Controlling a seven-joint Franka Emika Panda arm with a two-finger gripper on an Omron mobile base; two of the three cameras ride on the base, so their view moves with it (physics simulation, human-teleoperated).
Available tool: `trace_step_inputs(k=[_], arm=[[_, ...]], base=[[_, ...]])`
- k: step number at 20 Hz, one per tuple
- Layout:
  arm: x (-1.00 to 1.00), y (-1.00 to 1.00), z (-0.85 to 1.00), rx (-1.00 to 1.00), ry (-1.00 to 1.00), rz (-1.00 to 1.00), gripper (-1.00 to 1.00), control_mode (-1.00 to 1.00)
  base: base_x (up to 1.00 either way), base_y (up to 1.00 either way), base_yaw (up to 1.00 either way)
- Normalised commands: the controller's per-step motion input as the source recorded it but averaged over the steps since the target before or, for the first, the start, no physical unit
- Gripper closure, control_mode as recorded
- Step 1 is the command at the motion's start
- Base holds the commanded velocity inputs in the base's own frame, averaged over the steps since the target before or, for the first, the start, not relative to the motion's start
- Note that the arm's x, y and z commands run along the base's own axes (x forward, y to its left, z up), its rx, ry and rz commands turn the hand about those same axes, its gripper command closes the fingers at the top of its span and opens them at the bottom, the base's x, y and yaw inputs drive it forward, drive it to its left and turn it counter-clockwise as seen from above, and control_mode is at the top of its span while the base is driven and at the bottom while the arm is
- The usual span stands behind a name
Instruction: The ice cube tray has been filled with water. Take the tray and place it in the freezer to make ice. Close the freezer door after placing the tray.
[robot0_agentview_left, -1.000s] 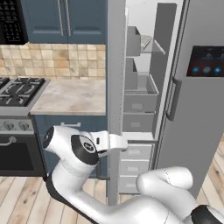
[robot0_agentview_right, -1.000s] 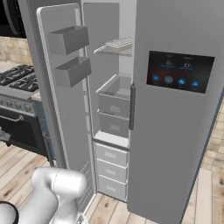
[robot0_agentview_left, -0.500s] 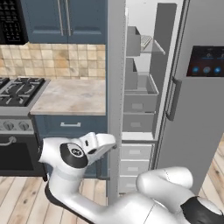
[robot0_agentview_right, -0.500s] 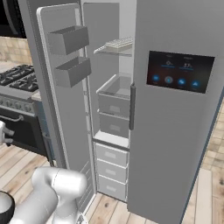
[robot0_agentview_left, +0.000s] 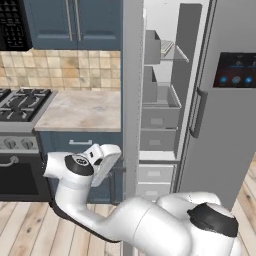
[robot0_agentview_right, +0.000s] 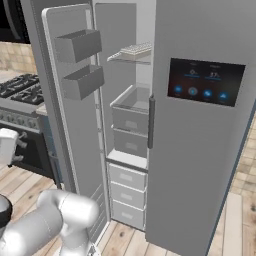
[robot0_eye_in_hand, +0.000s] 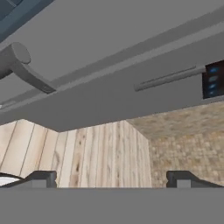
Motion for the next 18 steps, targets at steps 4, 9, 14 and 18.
trace_step_inputs(k=[4,9,14,18], arm=[[0.41,0.26,-0.16,-0.07,0.05,0.00,-1.00,-1.00],[0.45,0.01,0.00,-0.02,0.03,0.00,-1.00,-1.00],[0.43,0.00,0.00,0.00,0.07,-0.01,-1.00,-1.00],[0.47,0.00,0.00,-0.02,0.07,0.00,-1.00,-1.00]], base=[[0.00,0.00,0.00],[0.00,0.00,0.00],[0.00,0.00,0.00],[0.00,0.00,0.00]])
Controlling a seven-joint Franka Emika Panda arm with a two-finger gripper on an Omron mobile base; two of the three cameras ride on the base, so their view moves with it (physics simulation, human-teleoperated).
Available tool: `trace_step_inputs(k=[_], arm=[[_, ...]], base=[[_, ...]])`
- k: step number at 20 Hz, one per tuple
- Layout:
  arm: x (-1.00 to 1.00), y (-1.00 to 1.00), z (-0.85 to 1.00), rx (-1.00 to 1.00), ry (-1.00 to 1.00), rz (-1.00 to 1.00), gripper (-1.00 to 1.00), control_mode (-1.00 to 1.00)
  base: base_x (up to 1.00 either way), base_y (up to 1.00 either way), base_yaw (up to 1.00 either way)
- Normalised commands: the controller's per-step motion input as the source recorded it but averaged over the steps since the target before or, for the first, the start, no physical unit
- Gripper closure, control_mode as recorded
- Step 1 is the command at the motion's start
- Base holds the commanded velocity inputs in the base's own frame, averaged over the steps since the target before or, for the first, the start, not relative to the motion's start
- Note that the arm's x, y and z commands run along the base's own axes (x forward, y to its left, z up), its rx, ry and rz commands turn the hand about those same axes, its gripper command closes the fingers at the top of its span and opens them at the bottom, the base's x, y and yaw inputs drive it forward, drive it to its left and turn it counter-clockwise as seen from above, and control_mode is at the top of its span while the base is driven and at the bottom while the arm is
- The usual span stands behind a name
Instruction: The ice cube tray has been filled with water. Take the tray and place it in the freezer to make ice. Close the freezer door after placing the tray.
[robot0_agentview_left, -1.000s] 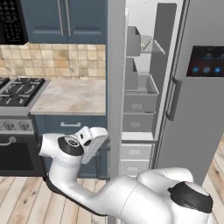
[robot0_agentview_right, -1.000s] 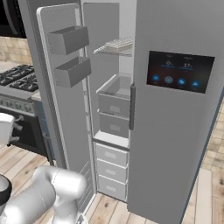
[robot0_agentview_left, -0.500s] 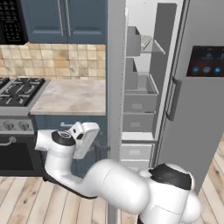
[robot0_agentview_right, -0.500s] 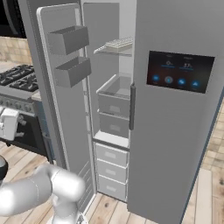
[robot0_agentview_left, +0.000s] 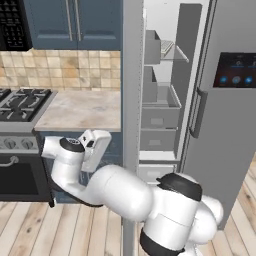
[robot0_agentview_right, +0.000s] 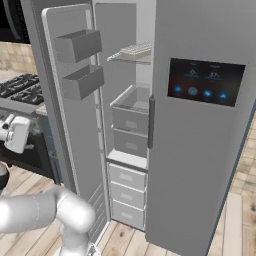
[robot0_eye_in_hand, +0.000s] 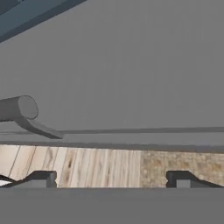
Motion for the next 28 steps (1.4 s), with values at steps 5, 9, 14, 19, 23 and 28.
trace_step_inputs(k=[5,9,14,19,23,28], arm=[[0.51,0.01,-0.02,-0.07,0.05,0.00,-1.00,-1.00],[0.48,0.02,-0.06,-0.07,0.04,0.00,-1.00,-1.00],[0.39,0.00,-0.03,-0.07,0.02,0.00,-1.00,-1.00],[0.39,0.00,-0.02,-0.05,0.00,0.00,-1.00,-1.00],[0.07,-0.24,0.00,-0.01,0.04,-0.03,-1.00,-1.00],[0.00,-0.59,0.00,0.00,0.06,-0.02,-1.00,-1.00]], base=[[0.00,0.00,0.00],[0.00,0.00,0.00],[0.00,0.00,0.00],[0.00,0.00,0.00],[0.00,0.00,0.00],[0.00,0.00,0.00]])
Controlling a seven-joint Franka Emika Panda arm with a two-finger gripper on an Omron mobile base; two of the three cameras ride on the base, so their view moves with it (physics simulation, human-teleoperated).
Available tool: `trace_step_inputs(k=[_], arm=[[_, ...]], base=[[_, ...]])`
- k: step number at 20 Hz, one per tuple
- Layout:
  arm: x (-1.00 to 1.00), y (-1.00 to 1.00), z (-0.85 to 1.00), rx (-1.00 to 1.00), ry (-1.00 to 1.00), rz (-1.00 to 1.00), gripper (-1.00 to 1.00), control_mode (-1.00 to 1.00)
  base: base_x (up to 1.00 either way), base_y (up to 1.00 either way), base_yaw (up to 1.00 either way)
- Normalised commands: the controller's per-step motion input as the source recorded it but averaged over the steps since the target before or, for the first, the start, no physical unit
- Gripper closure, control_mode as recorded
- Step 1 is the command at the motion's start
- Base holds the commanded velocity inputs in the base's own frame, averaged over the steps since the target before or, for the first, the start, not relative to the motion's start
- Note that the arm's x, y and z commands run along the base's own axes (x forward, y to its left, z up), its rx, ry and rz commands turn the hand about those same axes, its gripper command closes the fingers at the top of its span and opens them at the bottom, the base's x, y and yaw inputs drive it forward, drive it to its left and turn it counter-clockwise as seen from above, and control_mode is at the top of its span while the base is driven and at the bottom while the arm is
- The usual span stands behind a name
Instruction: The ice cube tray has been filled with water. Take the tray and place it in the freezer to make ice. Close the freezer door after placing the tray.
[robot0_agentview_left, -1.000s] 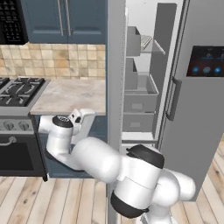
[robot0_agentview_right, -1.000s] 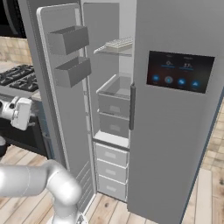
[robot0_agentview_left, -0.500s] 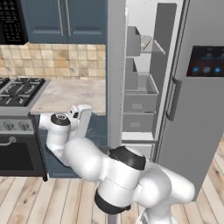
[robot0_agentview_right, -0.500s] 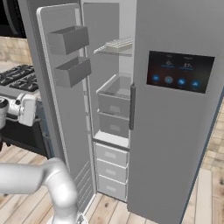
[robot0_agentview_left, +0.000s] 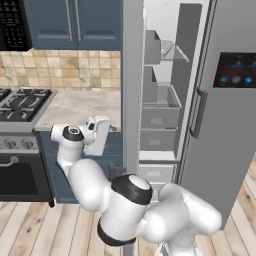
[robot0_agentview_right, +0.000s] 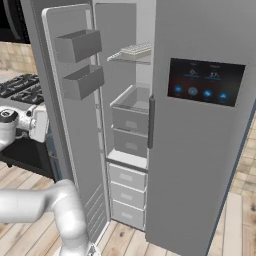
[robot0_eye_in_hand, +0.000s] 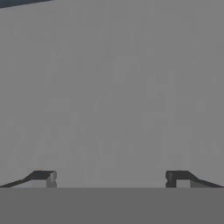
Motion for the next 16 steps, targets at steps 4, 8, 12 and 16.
trace_step_inputs(k=[4,8,12,16], arm=[[0.00,-0.64,0.00,0.00,0.13,0.00,-1.00,-1.00],[0.14,-0.53,0.00,0.00,0.20,0.00,-1.00,-1.00],[0.12,-0.49,0.00,0.00,0.20,0.02,-1.00,-1.00],[0.12,-0.50,0.00,0.00,0.18,0.04,-1.00,-1.00]], base=[[0.00,0.00,0.00],[0.00,0.00,0.00],[0.00,0.00,0.00],[0.00,0.00,0.00]])
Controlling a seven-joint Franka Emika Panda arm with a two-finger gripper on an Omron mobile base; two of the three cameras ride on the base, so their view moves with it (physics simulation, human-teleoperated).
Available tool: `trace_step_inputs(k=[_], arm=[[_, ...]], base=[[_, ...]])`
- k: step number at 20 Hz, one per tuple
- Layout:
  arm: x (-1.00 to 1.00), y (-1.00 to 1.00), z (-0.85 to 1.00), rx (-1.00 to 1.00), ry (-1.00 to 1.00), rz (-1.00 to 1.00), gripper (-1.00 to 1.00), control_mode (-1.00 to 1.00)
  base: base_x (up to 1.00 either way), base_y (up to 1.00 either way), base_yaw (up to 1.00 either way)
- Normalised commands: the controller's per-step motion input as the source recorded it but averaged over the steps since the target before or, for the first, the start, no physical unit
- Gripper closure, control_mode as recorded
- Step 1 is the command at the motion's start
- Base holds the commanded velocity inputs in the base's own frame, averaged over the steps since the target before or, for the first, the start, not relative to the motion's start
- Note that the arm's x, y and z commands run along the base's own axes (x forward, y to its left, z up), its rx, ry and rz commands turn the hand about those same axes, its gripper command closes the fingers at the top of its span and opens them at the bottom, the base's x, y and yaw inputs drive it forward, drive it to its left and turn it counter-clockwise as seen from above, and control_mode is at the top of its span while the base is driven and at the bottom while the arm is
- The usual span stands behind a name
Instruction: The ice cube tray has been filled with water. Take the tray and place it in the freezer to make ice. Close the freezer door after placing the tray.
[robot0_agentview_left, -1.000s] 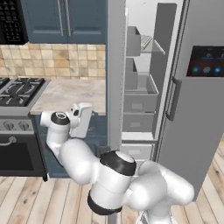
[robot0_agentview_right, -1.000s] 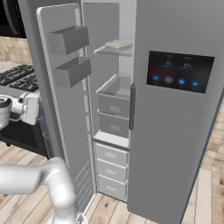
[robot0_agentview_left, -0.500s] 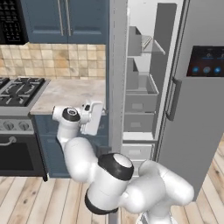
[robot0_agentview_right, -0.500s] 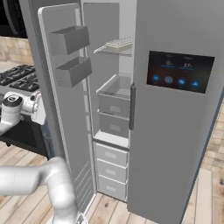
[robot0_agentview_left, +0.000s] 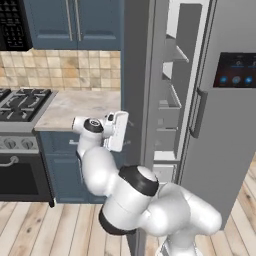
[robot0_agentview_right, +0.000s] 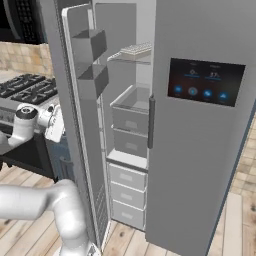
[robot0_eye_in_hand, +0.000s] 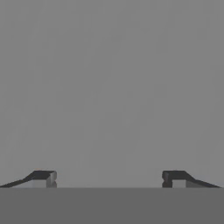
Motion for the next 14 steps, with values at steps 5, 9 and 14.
trace_step_inputs(k=[5,9,14], arm=[[0.23,-0.50,0.00,0.00,0.12,0.11,-1.00,-1.00],[0.16,-0.61,0.00,0.02,0.02,0.18,-1.00,-1.00],[0.06,-0.72,0.00,0.05,0.00,0.20,-1.00,-1.00]], base=[[0.00,0.00,0.00],[0.00,0.00,0.00],[0.00,0.00,0.00]])
